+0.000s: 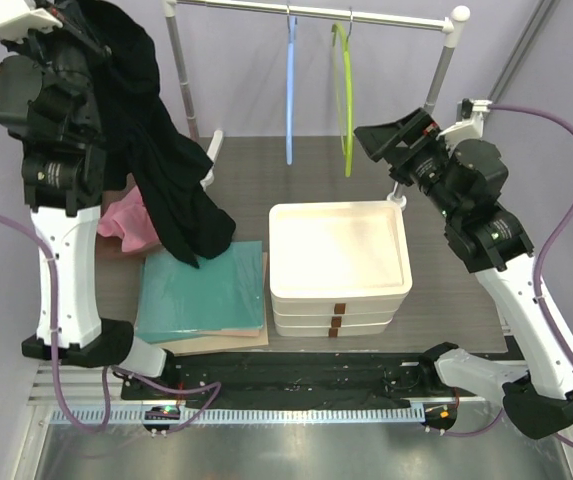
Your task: Remove the t-shirt from the hanger
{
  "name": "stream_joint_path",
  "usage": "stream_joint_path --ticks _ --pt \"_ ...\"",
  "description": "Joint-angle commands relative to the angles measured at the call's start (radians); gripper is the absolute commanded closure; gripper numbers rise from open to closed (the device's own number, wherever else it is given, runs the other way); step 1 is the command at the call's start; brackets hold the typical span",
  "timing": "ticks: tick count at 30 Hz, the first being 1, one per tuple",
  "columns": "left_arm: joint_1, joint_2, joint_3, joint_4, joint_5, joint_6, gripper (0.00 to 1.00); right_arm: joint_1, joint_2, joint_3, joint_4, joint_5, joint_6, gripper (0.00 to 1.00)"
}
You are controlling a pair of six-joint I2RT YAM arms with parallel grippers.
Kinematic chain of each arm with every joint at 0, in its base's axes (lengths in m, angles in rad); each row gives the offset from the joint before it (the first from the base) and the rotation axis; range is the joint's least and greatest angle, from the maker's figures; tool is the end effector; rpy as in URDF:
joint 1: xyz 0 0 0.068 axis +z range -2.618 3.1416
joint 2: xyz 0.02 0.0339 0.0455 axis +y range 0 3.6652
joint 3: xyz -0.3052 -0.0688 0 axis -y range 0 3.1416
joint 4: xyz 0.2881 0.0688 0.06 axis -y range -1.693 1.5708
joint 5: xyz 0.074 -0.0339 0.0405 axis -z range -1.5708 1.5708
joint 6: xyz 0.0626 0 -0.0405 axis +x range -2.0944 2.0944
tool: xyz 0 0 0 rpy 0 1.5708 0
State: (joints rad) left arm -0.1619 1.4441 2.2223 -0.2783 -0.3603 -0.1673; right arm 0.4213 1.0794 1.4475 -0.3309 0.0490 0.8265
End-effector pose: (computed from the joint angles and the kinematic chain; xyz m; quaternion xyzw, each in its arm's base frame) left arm 0.2610 -0.0203 0.7248 -0.1555 0.5016 -0.0485 0.8497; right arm 0.2382 0.1034 0.5473 0.1568 0.6759 0.4068 0.5942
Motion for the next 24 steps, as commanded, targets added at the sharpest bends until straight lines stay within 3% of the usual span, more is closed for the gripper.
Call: stream_joint_path --ticks 1,7,15,19,24 --pt "0.018 0.068 0.094 0.263 -0.061 0.14 1.0 -0.003 -0.027 -0.058 -0.043 -0.034 -0.067 0.0" --pt "0.094 0.194 0.221 0.493 -0.081 0.157 1.0 -0.004 -0.055 -0.14 -0.085 -0.069 -0.075 0.0" --pt "0.294 0.285 0.326 0.636 -0.052 -0.084 0.99 -0.003 -0.055 -0.184 -0.099 -0.135 -0.056 0.0" --pt "0.358 0.286 0.31 0.627 -0.028 -0.132 1.0 -0.003 -0.03 -0.176 -0.115 -0.159 -0.063 0.0" --pt "0.369 0.303 0.186 0.596 0.078 -0.26 0.99 -0.003 -0.042 -0.18 -0.115 -0.158 -0.058 0.0"
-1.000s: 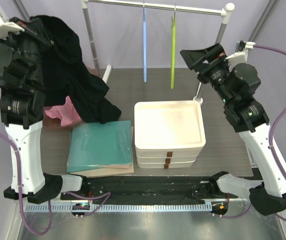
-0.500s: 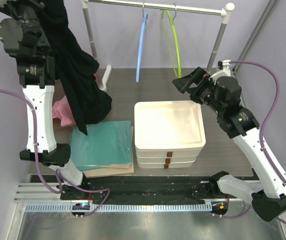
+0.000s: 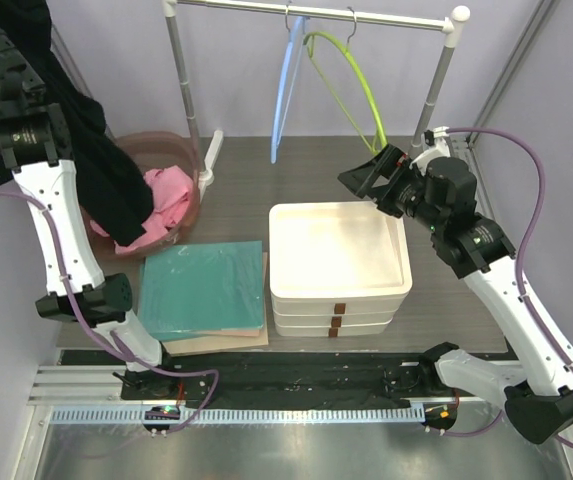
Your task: Remove the t-shirt from the hanger
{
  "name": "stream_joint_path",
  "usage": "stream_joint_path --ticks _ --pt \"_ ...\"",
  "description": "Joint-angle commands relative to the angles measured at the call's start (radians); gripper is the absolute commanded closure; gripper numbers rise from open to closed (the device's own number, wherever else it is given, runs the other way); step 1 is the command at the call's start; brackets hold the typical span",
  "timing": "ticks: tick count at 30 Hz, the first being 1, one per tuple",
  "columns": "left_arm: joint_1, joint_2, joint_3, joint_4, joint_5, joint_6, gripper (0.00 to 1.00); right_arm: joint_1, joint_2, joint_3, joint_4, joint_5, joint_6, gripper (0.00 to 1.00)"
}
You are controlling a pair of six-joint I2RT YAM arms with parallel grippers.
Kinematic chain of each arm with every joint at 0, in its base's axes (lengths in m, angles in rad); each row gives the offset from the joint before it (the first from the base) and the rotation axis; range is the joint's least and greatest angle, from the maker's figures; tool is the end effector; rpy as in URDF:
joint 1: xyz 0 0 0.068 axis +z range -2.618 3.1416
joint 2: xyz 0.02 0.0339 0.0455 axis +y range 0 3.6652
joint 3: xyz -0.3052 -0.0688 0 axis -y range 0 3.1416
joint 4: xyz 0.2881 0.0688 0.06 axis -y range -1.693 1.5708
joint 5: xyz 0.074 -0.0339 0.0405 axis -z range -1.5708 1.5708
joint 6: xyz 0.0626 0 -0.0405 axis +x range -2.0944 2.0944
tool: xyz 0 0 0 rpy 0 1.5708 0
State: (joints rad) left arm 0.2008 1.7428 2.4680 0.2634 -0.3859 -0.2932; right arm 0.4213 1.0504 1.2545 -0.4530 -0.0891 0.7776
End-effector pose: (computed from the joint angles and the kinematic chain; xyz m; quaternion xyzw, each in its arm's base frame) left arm 0.3095 0.0870 0.7604 -0.2470 0.2282 0.0116 0.9417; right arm 0.2444 0.1156 0.4619 0.1128 0.7810 0.3750 0.4865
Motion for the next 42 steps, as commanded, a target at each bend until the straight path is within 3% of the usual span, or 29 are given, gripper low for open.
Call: stream_joint_path --ticks 1,5,9,15,20,24,29,35,37,41,42 --pt "0.006 0.014 -0.064 -0.007 0.126 -0.196 0.99 -0.003 -0.015 0.011 0.007 -0.021 -0.011 0.0" --pt "0.005 0.023 -0.119 -0.16 0.257 -0.341 1.0 -0.003 -0.059 -0.01 0.008 -0.003 -0.009 0.0" --pt "0.005 -0.094 -0.441 -0.109 0.339 -0.48 0.99 -0.003 -0.082 -0.02 0.008 0.003 -0.021 0.0" --pt "0.009 -0.048 -0.392 -0.289 0.573 -0.577 1.0 -0.001 -0.101 -0.033 0.01 -0.017 -0.024 0.0" --pt "0.081 -0.173 -0.566 -0.443 0.617 -0.589 1.0 -0.003 -0.136 -0.064 0.007 -0.031 -0.021 0.0" --pt "0.123 -0.307 -0.78 -0.53 0.662 -0.575 1.0 -0.003 -0.155 -0.066 0.007 -0.041 -0.02 0.0" --pt "0.192 -0.492 -1.102 -0.608 0.587 -0.456 1.0 -0.001 -0.17 -0.061 0.002 -0.046 -0.028 0.0" --pt "0.319 -0.427 -1.015 -0.845 0.51 -0.276 1.0 -0.004 -0.182 -0.06 -0.026 -0.052 -0.041 0.0" --pt "0.316 -0.399 -1.056 -0.84 0.547 -0.296 1.0 -0.003 -0.185 -0.063 -0.03 -0.054 -0.04 0.0" --pt "0.279 -0.352 -1.208 -0.643 0.591 -0.463 1.0 -0.003 -0.187 -0.06 -0.035 -0.064 -0.034 0.0" --pt "0.225 -0.336 -1.227 -0.598 0.593 -0.478 1.0 -0.003 -0.193 -0.056 -0.038 -0.063 -0.031 0.0"
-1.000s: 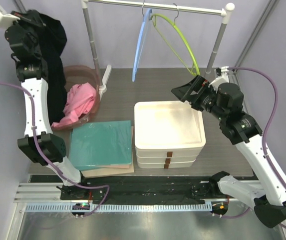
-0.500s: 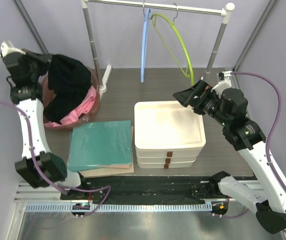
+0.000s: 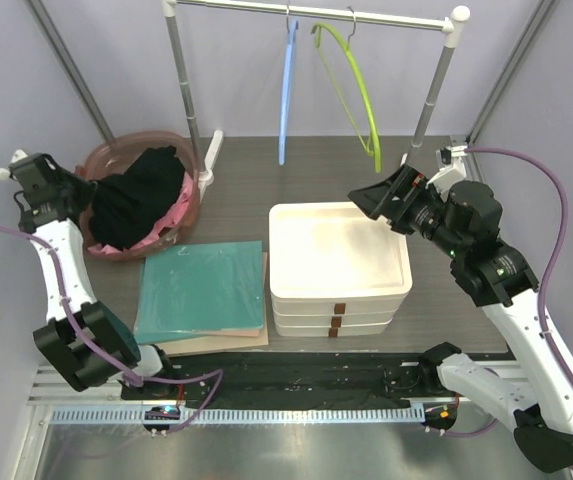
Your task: Remove the t-shirt from the hanger
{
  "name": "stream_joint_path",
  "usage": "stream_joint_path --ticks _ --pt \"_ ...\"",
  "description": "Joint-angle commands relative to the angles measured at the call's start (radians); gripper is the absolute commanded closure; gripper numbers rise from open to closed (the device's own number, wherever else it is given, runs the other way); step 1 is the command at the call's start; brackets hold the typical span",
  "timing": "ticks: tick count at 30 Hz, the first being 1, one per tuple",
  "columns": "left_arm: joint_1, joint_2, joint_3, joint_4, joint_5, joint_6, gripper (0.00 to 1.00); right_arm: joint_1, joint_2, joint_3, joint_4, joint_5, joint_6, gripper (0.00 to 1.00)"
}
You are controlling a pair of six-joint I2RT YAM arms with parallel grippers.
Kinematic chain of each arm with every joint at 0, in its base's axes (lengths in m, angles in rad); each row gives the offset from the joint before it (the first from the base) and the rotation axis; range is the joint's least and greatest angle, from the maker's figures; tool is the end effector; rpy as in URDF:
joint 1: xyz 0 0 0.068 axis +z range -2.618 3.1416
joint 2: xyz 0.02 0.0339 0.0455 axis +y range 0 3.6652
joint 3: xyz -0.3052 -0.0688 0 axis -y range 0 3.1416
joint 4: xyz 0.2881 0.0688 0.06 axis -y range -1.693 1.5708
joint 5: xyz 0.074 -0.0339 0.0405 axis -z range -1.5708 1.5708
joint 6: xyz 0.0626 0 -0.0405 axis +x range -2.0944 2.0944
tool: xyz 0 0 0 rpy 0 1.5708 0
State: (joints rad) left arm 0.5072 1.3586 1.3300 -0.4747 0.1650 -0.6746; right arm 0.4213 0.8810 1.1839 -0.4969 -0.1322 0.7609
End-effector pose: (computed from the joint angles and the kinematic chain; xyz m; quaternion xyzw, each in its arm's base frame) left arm 0.3235 0.1680 0.3981 -0.4432 0.7359 -0.1131 0.4993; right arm 0.1941 0.0960 0.4659 0.0889 0.7666 0.3956 0.4979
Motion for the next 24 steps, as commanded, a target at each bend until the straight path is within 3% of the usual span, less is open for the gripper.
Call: stream_joint_path --ticks 1,3,8,11,17,18,19,21,22,24 --pt "-0.113 0.112 -0.088 0.165 0.044 -0.106 1.0 -0.003 -0.027 0.01 0.006 -0.015 -0.012 0.0" --pt "-0.177 0.206 -0.046 0.205 0.076 -0.135 1.0 -0.003 -0.039 0.01 -0.002 -0.003 -0.011 0.0" --pt "-0.217 0.459 0.058 0.239 0.137 -0.177 1.0 -0.004 -0.051 0.022 -0.029 0.022 -0.02 0.0" --pt "-0.216 0.534 0.081 0.144 0.127 -0.116 1.0 -0.003 -0.054 0.023 -0.038 0.032 -0.026 0.0" --pt "-0.2 0.461 0.009 0.123 0.094 -0.08 1.0 -0.003 -0.034 0.01 -0.031 0.022 -0.029 0.0" --pt "-0.2 0.445 0.011 0.12 0.097 -0.082 0.96 -0.003 -0.031 0.01 -0.028 0.017 -0.031 0.0" --pt "-0.2 0.424 0.008 0.114 0.093 -0.089 0.79 -0.003 -0.03 0.006 -0.023 0.014 -0.031 0.0" --pt "-0.2 0.357 -0.015 0.119 0.07 -0.1 0.64 -0.004 -0.025 0.0 -0.013 0.016 -0.029 0.0" --pt "-0.2 0.335 -0.023 0.12 0.064 -0.103 0.49 -0.003 -0.025 0.0 -0.011 0.016 -0.026 0.0" --pt "-0.2 0.271 -0.032 0.108 0.051 -0.114 0.32 -0.003 -0.024 -0.001 -0.006 0.008 -0.023 0.0"
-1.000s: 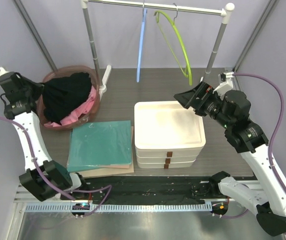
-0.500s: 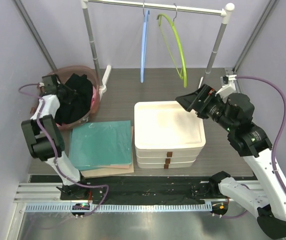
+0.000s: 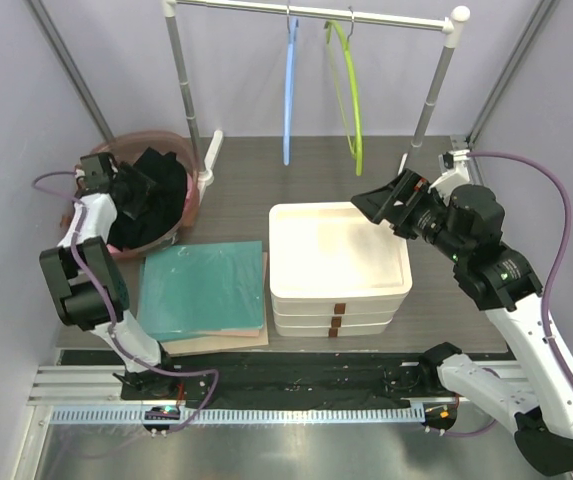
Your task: Remove the t-shirt from the hanger
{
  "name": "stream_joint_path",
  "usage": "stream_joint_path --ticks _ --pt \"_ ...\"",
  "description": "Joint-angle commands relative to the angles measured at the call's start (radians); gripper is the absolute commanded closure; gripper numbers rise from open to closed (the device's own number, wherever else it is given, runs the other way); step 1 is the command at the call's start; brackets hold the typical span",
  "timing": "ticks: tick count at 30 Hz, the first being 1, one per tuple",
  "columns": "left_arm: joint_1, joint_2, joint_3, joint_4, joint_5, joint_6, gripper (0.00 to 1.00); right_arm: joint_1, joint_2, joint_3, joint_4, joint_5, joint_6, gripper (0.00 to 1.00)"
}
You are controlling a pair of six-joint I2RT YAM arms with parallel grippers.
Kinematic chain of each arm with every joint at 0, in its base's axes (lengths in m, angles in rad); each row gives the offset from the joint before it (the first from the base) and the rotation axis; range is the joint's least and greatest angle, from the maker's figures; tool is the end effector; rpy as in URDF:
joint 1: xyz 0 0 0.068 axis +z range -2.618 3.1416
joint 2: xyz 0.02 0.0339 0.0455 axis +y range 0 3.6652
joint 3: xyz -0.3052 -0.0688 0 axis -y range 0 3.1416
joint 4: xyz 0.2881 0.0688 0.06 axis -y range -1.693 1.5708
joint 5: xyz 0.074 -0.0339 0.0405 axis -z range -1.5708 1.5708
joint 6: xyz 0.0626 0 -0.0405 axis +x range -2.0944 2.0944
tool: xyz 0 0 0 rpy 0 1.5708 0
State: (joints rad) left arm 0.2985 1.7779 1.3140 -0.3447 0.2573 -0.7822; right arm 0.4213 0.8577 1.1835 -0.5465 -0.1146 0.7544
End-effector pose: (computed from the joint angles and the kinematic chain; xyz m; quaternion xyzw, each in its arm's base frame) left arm 0.4445 0.1201 0.2396 -0.4327 0.8140 -0.2040 0.3296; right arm 0.1859 0.0912 0.4636 0.0939 0.7745 0.3832 0.4944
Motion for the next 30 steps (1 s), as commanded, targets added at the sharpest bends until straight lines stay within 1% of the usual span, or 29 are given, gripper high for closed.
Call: stream_joint_path --ticks 1,3,5,6,7,8,10,11,13,14,16,17,19,20,21,22,23,24,25,26,27,28,29,30 --pt "0.01 -0.169 -0.019 -0.031 -0.047 -0.008 0.22 -0.003 0.0 0.002 0.046 -0.016 -0.017 0.01" --pt "0.008 -0.221 -0.027 -0.057 -0.067 -0.011 0.2 -0.001 0.0 0.005 0.043 -0.023 -0.023 0.0" --pt "0.008 -0.3 -0.048 -0.089 -0.121 -0.017 0.19 -0.003 -0.003 0.004 0.045 -0.028 -0.026 0.0" --pt "0.008 -0.326 -0.053 -0.129 -0.144 -0.019 0.15 -0.004 -0.006 0.002 0.045 -0.028 -0.024 0.0" --pt "0.01 -0.387 -0.068 -0.148 -0.189 -0.019 0.1 -0.003 -0.009 0.001 0.045 -0.028 -0.02 0.0" --pt "0.008 -0.417 -0.076 -0.166 -0.202 -0.019 0.08 -0.003 -0.011 -0.001 0.043 -0.027 -0.018 0.0" --pt "0.007 -0.518 -0.132 -0.178 -0.193 -0.011 0.08 -0.003 -0.014 -0.004 0.045 -0.034 -0.009 0.0" --pt "-0.013 -0.556 -0.153 -0.172 -0.166 -0.009 0.08 -0.003 -0.016 -0.004 0.04 -0.036 -0.006 0.0" --pt "-0.06 -0.621 -0.188 -0.156 -0.161 -0.006 0.08 -0.003 -0.02 -0.001 0.028 -0.039 0.0 0.0" --pt "-0.141 -0.684 -0.217 -0.148 -0.183 -0.009 0.08 -0.004 -0.022 0.004 0.008 -0.037 -0.004 0.0" --pt "-0.227 -0.741 -0.243 -0.107 -0.197 -0.047 0.09 -0.003 -0.023 0.019 -0.021 -0.022 -0.016 0.0" --pt "-0.314 -0.791 -0.28 -0.084 -0.199 -0.069 0.09 -0.003 -0.023 0.03 -0.071 -0.004 -0.035 0.0" --pt "-0.408 -0.831 -0.318 0.011 -0.213 -0.106 0.09 -0.003 -0.037 0.051 -0.114 0.07 -0.059 0.0" --pt "-0.503 -0.841 -0.323 0.018 -0.22 -0.104 0.09 -0.001 -0.063 0.053 -0.144 0.094 -0.081 0.0" --pt "-0.557 -0.839 -0.311 0.018 -0.281 -0.095 0.1 -0.003 -0.083 0.051 -0.157 0.122 -0.09 0.0" --pt "-0.615 -0.831 -0.303 0.012 -0.312 -0.072 0.1 -0.003 -0.098 0.05 -0.17 0.192 -0.099 0.0" --pt "-0.724 -0.825 -0.296 -0.008 -0.347 -0.065 0.1 -0.003 -0.133 0.045 -0.206 0.231 -0.115 0.0" --pt "-0.775 -0.822 -0.288 -0.019 -0.402 -0.057 0.11 -0.003 -0.152 0.036 -0.226 0.266 -0.118 0.0" --pt "-0.823 -0.827 -0.292 -0.026 -0.435 -0.052 0.11 -0.003 -0.175 0.025 -0.243 0.336 -0.122 0.0" --pt "-0.902 -0.837 -0.3 -0.037 -0.464 -0.033 0.11 -0.001 -0.228 0.015 -0.269 0.369 -0.135 0.0" --pt "-0.933 -0.869 -0.306 -0.056 -0.527 -0.026 0.11 -0.003 -0.25 0.001 -0.289 0.409 -0.139 0.0" --pt "-0.978 -0.893 -0.311 -0.071 -0.555 -0.025 0.11 -0.003 -0.278 -0.002 -0.311 0.452 -0.144 0.0" --pt "-0.99 -0.916 -0.314 -0.112 -0.573 -0.017 0.11 -0.003 -0.299 -0.015 -0.352 0.525 -0.144 0.0" --pt "-0.995 -0.978 -0.317 -0.135 -0.593 -0.012 0.1 -0.001 -0.345 -0.024 -0.371 0.564 -0.144 0.0"
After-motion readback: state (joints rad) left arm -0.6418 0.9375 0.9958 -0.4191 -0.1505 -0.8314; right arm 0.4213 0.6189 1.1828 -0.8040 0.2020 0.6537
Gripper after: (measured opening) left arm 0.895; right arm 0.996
